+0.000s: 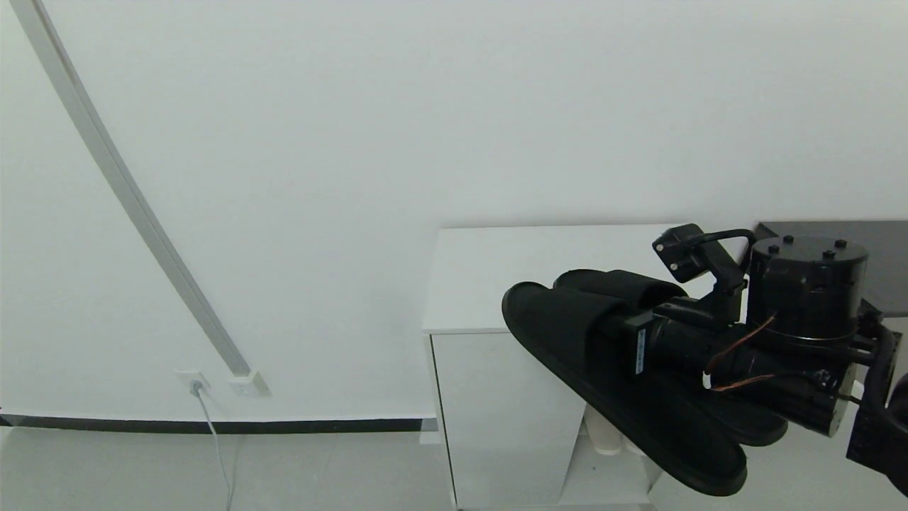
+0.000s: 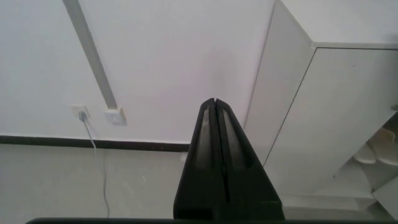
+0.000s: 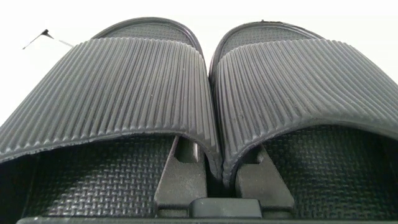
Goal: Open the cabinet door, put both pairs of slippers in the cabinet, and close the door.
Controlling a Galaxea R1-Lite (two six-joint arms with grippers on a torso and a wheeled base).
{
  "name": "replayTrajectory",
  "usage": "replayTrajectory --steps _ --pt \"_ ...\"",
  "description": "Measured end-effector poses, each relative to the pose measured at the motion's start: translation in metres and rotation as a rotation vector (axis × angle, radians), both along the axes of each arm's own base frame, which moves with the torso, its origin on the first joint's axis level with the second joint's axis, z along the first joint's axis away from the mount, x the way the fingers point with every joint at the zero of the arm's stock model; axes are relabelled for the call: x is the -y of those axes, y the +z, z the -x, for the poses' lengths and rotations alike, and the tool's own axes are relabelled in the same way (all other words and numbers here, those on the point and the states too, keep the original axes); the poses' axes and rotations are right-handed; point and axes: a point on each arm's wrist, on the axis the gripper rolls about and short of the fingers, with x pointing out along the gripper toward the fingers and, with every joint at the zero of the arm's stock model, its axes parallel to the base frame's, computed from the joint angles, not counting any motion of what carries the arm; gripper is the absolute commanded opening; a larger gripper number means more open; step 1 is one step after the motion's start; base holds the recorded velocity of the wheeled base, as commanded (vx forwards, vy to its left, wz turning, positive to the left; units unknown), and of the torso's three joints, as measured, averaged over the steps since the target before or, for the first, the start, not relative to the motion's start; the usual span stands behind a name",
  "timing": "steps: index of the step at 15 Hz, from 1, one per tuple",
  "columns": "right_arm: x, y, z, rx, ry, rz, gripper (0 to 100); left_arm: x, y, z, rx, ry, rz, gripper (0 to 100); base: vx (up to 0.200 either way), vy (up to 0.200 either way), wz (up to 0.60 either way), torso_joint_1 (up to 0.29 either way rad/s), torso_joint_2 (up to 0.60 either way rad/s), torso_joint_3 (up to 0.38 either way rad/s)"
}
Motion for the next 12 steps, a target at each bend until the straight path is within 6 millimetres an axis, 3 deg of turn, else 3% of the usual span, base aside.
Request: replayTrajectory --steps 1,12 --pt "0.0002 -0.0011 0.0004 -0.002 0.001 0.004 0 0.0000 0.0000 0.0000 0.000 0.002 0.000 0 -0.200 0.000 0.00 -0.007 0.00 -0.002" --pt "-0.0012 -0.0032 0.0013 -0.006 0.007 0.010 0 0.0000 0.0000 0.0000 0.000 0.001 0.000 0 0.000 0.000 0.00 0.000 0.00 0.000"
